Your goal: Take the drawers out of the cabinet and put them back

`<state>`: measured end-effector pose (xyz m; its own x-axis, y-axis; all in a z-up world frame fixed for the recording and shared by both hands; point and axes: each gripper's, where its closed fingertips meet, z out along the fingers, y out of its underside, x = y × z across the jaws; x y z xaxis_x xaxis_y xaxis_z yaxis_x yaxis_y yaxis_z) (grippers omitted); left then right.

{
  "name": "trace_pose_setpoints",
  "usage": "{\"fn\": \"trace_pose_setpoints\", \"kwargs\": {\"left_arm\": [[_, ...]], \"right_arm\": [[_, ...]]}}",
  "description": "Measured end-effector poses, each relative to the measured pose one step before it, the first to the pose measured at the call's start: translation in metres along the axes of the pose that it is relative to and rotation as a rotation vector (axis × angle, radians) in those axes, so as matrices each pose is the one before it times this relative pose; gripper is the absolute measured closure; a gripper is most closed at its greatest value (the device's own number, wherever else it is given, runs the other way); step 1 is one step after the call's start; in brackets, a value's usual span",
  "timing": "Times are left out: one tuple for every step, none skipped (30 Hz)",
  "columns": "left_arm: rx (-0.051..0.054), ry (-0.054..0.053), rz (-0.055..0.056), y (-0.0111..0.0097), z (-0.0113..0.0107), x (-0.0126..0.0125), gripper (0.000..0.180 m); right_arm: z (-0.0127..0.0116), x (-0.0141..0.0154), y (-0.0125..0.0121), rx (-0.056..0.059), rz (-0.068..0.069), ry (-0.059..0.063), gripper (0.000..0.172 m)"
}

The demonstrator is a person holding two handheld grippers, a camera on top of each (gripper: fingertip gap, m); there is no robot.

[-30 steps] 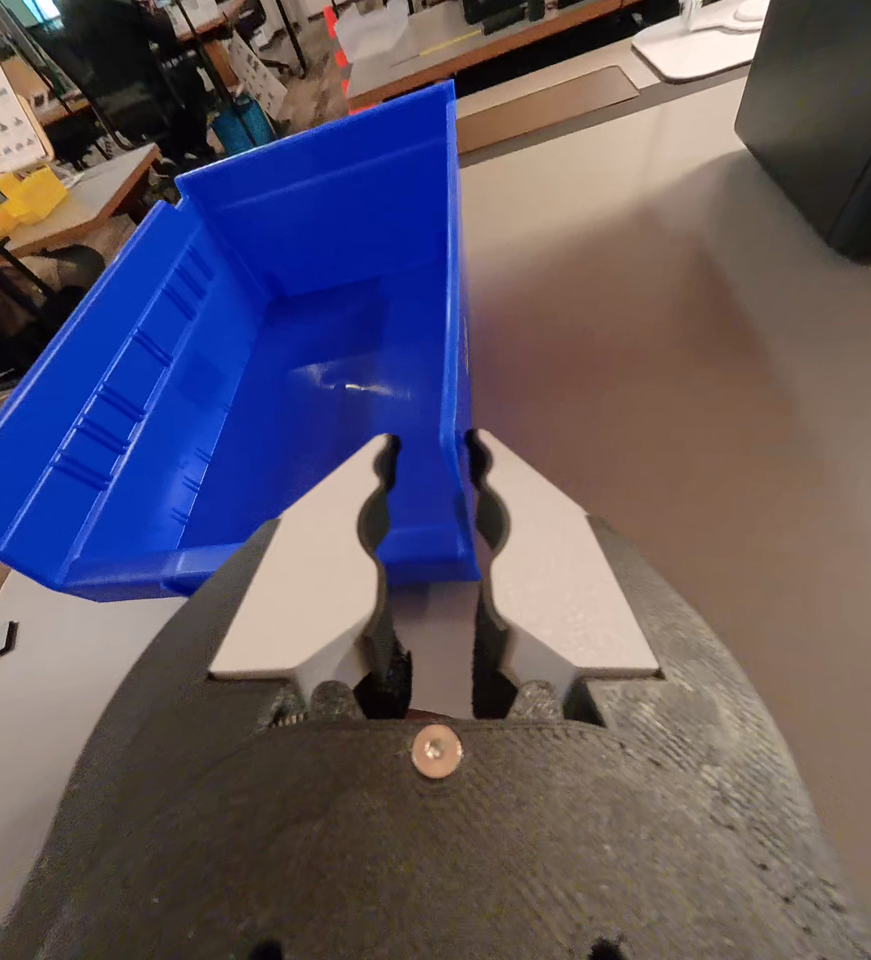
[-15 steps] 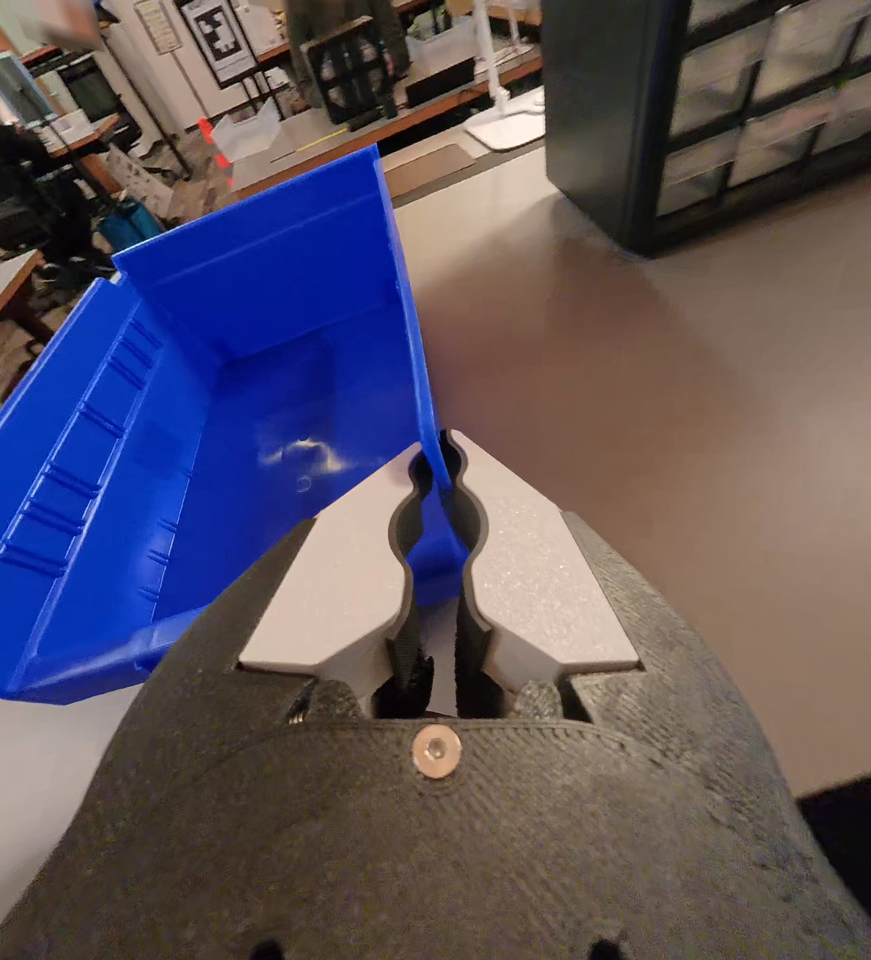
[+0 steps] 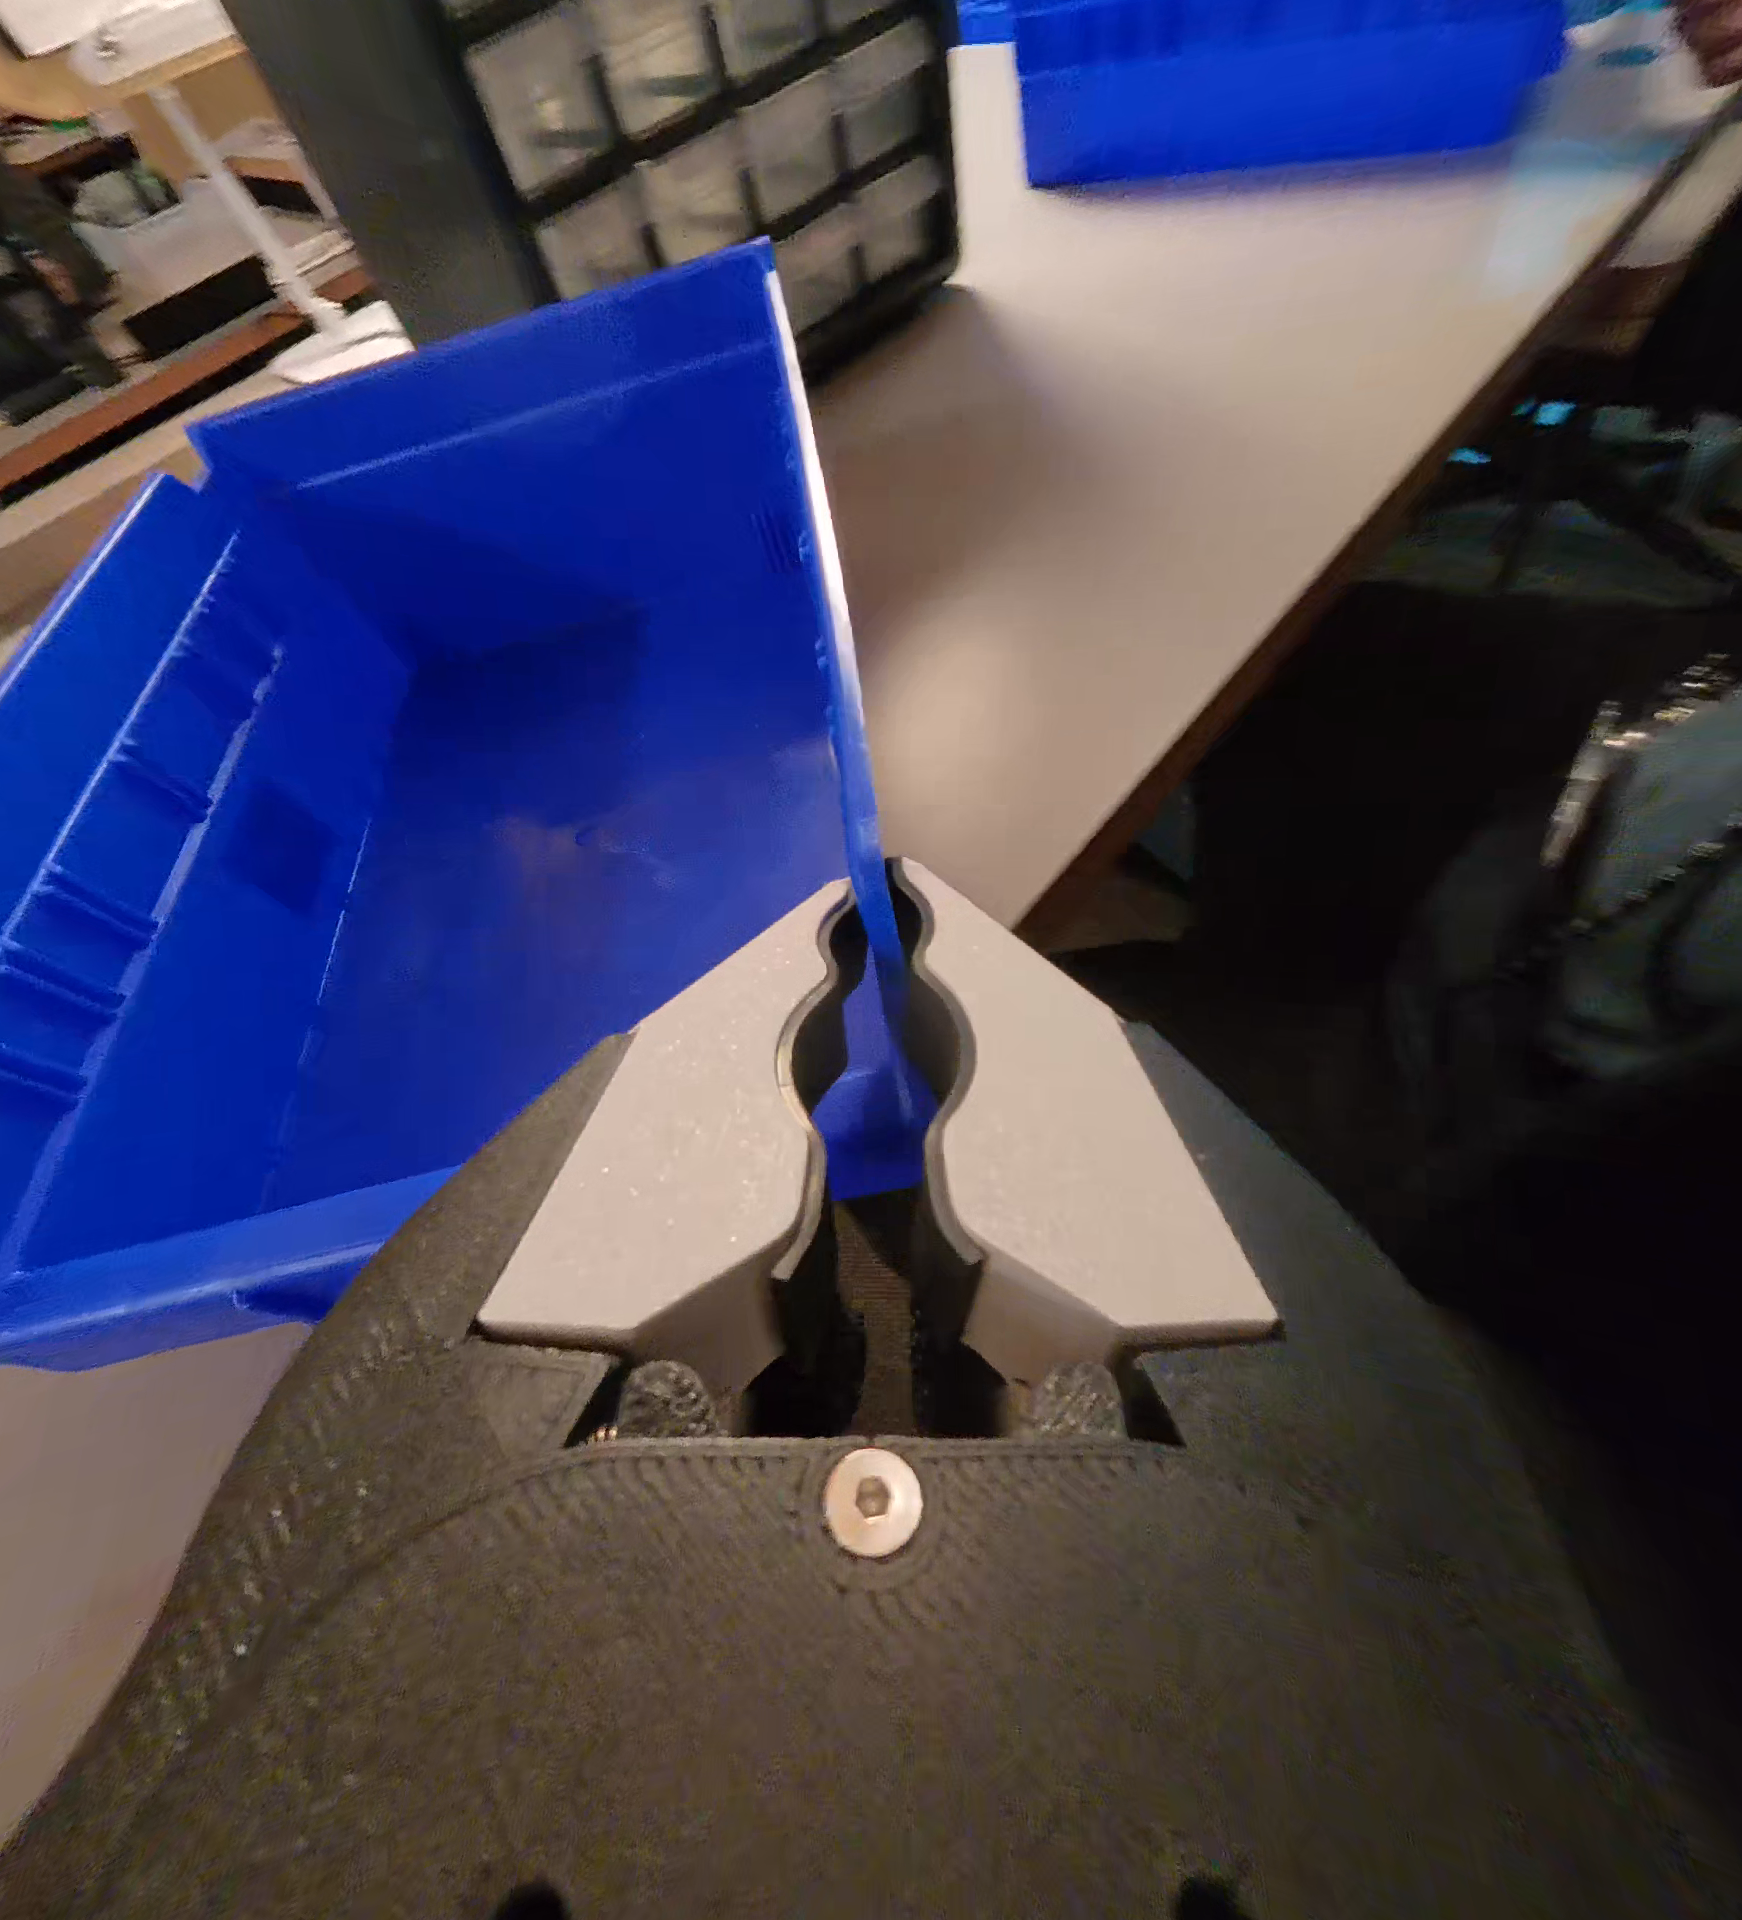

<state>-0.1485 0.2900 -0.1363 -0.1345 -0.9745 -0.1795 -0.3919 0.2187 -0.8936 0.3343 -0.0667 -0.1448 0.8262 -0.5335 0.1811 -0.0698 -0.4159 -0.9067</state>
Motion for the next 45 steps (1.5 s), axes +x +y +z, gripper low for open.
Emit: {"fn": "trace_pose_setpoints", "kwargs": {"left_arm": [[0.009,0.0352,-0.0009,-0.00014,-0.00368,0.00742,0.179],[0.0093,0.0323,0.0005,-0.00082,-0.00234,0.00671,0.179],[0.0078,0.0299,0.0025,-0.00128,-0.00089,0.0062,0.179],[0.0052,0.0286,0.0048,-0.00139,0.00034,0.00579,0.179],[0.0043,0.0275,0.0063,-0.00119,0.00097,0.00522,0.179],[0.006,0.0264,0.0044,-0.00112,0.00145,0.00434,0.179],[0.0079,0.0244,0.0012,-0.00103,0.00157,0.0034,0.179],[0.0073,0.0211,-0.0005,-0.00043,0.00159,0.0023,0.179],[0.0044,0.0191,-0.0028,0.00026,0.00191,0.00152,0.18],[0.0022,0.0187,-0.0049,0.00073,0.00192,0.00135,0.18],[0.0006,0.0178,-0.0046,0.00103,0.00212,0.00106,0.18],[0.0002,0.0162,-0.0033,0.00106,0.0018,0.0009,0.18],[0.003,0.0163,-0.0041,0.00051,0.00132,0.00093,0.18],[0.0076,0.018,-0.0053,-0.00028,0.00067,0.00114,0.18],[0.0099,0.0196,-0.0048,-0.00069,-0.00007,0.00133,0.18],[0.0092,0.0203,-0.0046,-0.00044,-0.00058,0.00142,0.179],[0.0083,0.0206,-0.0057,-0.00025,-0.00118,0.00147,0.18],[0.0099,0.019,-0.0038,-0.00045,-0.00151,0.00125,0.18],[0.0129,0.0158,-0.0005,-0.00084,-0.00203,0.00086,0.18],[0.0145,0.015,-0.0006,-0.00125,-0.00244,0.0007,0.18],[0.0174,0.0127,0.0026,-0.00192,-0.00288,0.00052,0.18],[0.0223,0.0112,0.006,-0.00298,-0.00326,0.00037,0.18],[0.0272,0.0141,0.0009,-0.00359,-0.00363,0.00044,0.18],[0.0294,0.0146,-0.0008,-0.00403,-0.00359,0.00041,0.18],[0.0275,0.0118,0.0029,-0.00376,-0.00309,0.00016,0.179],[0.0231,0.0103,0.0025,-0.00327,-0.00244,0.0,0.18],[0.0182,0.0088,0.0023,-0.00262,-0.00138,-0.00015,0.18],[0.0144,0.0068,0.0048,-0.0022,-0.00044,-0.00009,0.18],[0.0136,0.0063,0.007,-0.00224,0.00043,0.00012,0.18],[0.0161,0.0055,0.0087,-0.00264,0.00092,0.00016,0.18],[0.0177,0.0033,0.0094,-0.00317,0.00106,-0.00012,0.179],[0.0149,-0.0005,0.0095,-0.003,0.00104,-0.00043,0.18],[0.0087,-0.0045,0.0064,-0.00227,0.00114,-0.00094,0.18],[0.0028,-0.0041,0.004,-0.0012,0.0015,-0.00089,0.18],[0.0002,-0.0013,0.0048,-0.00048,0.00202,-0.0003,0.18],[0.0,-0.0014,0.0059,-0.00008,0.0023,-0.00019,0.18],[0.0013,-0.0023,0.0067,-0.00026,0.00215,-0.0002,0.18],[0.0031,-0.003,0.0064,-0.00077,0.00165,-0.00008,0.18],[0.0044,-0.0044,0.0063,-0.00102,0.00107,-0.00017,0.18],[0.0062,-0.0044,0.0049,-0.00132,0.00041,-0.00012,0.18],[0.0077,-0.0029,0.0022,-0.00148,-0.00008,-0.00004,0.18],[0.0084,-0.0033,0.001,-0.00144,-0.00069,-0.00026,0.18],[0.0092,-0.0032,0.0007,-0.00152,-0.00103,-0.00043,0.18],[0.0088,-0.0035,-0.0006,-0.00136,-0.00137,-0.00066,0.18],[0.0091,-0.0055,-0.0006,-0.0013,-0.00151,-0.00118,0.18]], "right_arm": [[-0.00479,-0.00208,0.0015,0.0028,-0.004,-0.0135,0.166],[-0.00459,-0.00223,0.00147,0.0027,-0.0055,-0.013,0.166],[-0.00435,-0.00237,0.00136,0.0018,-0.0051,-0.0135,0.166],[-0.00422,-0.00277,0.00132,0.0012,-0.0033,-0.0175,0.166],[-0.00413,-0.00263,0.00131,0.0008,0.0001,-0.0188,0.166],[-0.00412,-0.00255,0.00126,0.0022,-0.0028,-0.0187,0.166],[-0.00406,-0.00259,0.00132,0.0028,-0.0079,-0.0184,0.166],[-0.00415,-0.00251,0.00127,0.0037,-0.0078,-0.0178,0.166],[-0.00403,-0.00276,0.00117,0.0042,-0.0075,-0.0201,0.166],[-0.00378,-0.00296,0.00094,0.0041,-0.0078,-0.0209,0.166],[-0.00361,-0.00327,0.00099,0.003,-0.006,-0.0222,0.166],[-0.00338,-0.00361,0.00076,0.002,-0.0061,-0.0239,0.166],[-0.00303,-0.00367,0.00081,0.002,-0.0073,-0.0234,0.166],[-0.00284,-0.00389,0.00059,0.0032,-0.0073,-0.0241,0.166],[-0.00285,-0.00401,0.00056,0.0033,-0.0084,-0.0243,0.166],[-0.0026,-0.00404,0.00047,0.0032,-0.0081,-0.0248,0.166],[-0.0025,-0.00452,0.00029,0.003,-0.0083,-0.0262,0.166],[-0.00228,-0.00447,0.00038,0.0033,-0.0099,-0.0257,0.166],[-0.00209,-0.00441,0.00008,0.0038,-0.0074,-0.027,0.166],[-0.00184,-0.00477,0.00013,0.0031,-0.0089,-0.028,0.165],[-0.00174,-0.0049,0.00002,0.0024,-0.0105,-0.0279,0.165],[-0.00159,-0.00518,0.00002,0.003,-0.008,-0.0295,0.165],[-0.0015,-0.00524,-0.00016,0.0031,-0.0088,-0.0293,0.165],[-0.00136,-0.00524,-0.00019,0.0038,-0.0094,-0.0285,0.165],[-0.00095,-0.00522,-0.00034,0.0036,-0.0072,-0.0276,0.165],[-0.00043,-0.00482,-0.0004,0.003,-0.0073,-0.0239,0.165],[0.00009,-0.00397,-0.0006,0.003,-0.0072,-0.0192,0.165],[0.00048,-0.00337,-0.00068,0.0035,-0.006,-0.0157,0.165],[0.00097,-0.00278,-0.00088,0.0037,-0.004,-0.013,0.165],[0.0012,-0.00267,-0.001,0.004,-0.0036,-0.0123,0.165],[0.00153,-0.00217,-0.00104,0.0032,-0.005,-0.0098,0.165],[0.00178,-0.0016,-0.00091,0.0023,-0.0048,-0.0073,0.166],[0.00183,-0.00149,-0.00105,0.0017,-0.0032,-0.0076,0.166],[0.00198,-0.00102,-0.00103,0.0011,-0.0038,-0.0056,0.166],[0.00204,-0.00112,-0.00101,0.0008,-0.0032,-0.0068,0.166],[0.002,-0.00109,-0.00092,0.0003,-0.0027,-0.0072,0.166],[0.00201,-0.00129,-0.00093,0.0003,-0.0032,-0.0082,0.166],[0.0019,-0.00155,-0.00102,0.0004,-0.0029,-0.0094,0.166],[0.00184,-0.00156,-0.00104,0.0007,-0.0038,-0.0093,0.166],[0.00191,-0.002,-0.00098,0.0006,-0.0028,-0.0105,0.166],[0.00166,-0.002,-0.00092,0.0001,-0.0026,-0.0104,0.166],[0.00177,-0.00193,-0.00094,0.0006,-0.0038,-0.0092,0.166],[0.00176,-0.00185,-0.0011,0.0015,-0.0019,-0.0099,0.165],[0.00181,-0.00162,-0.00101,0.0015,-0.0029,-0.0089,0.165],[0.00193,-0.00122,-0.00094,0.0015,-0.0041,-0.0075,0.165]]}}
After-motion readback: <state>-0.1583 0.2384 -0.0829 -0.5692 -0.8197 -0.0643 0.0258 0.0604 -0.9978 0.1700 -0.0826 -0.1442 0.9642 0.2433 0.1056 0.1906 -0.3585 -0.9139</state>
